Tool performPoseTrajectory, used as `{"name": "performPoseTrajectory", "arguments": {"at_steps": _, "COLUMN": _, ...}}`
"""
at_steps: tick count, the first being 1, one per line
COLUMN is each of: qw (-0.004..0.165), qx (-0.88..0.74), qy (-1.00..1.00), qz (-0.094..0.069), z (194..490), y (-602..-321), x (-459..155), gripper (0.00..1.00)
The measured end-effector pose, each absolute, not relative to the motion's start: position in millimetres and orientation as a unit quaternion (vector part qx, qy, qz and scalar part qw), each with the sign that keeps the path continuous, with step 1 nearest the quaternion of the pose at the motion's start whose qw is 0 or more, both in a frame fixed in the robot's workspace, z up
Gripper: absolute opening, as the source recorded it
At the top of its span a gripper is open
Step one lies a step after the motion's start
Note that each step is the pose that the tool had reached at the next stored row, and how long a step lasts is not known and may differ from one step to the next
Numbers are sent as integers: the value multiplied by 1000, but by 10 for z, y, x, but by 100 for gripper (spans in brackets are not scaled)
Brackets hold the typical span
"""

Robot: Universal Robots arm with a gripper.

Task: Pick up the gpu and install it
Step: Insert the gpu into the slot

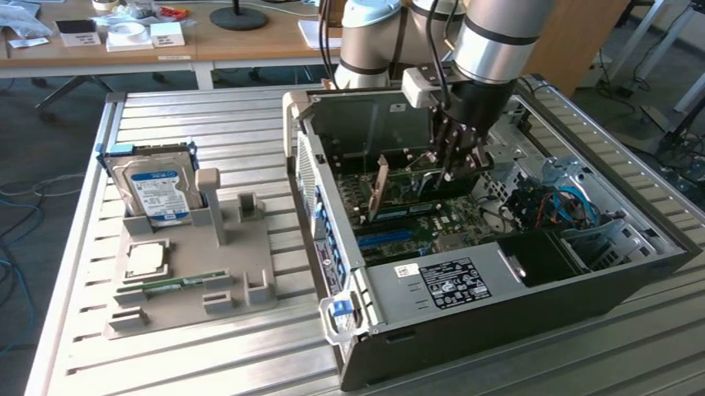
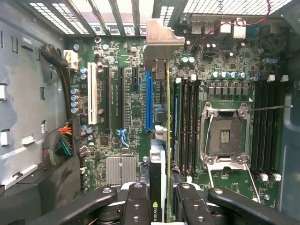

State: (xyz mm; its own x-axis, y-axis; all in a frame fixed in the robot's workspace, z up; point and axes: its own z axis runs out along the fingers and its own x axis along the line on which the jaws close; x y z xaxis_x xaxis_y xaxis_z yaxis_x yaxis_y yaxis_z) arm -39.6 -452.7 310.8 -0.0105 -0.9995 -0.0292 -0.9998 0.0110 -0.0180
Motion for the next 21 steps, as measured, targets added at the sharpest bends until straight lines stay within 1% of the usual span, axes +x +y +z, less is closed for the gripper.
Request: {"name": "performPoseTrajectory", "arguments": {"at_steps": 21, "qw": 17, "qx": -703, "qy": 711, "qz": 4, "z": 3044, "y": -4530, "x": -413, "gripper": 27}}
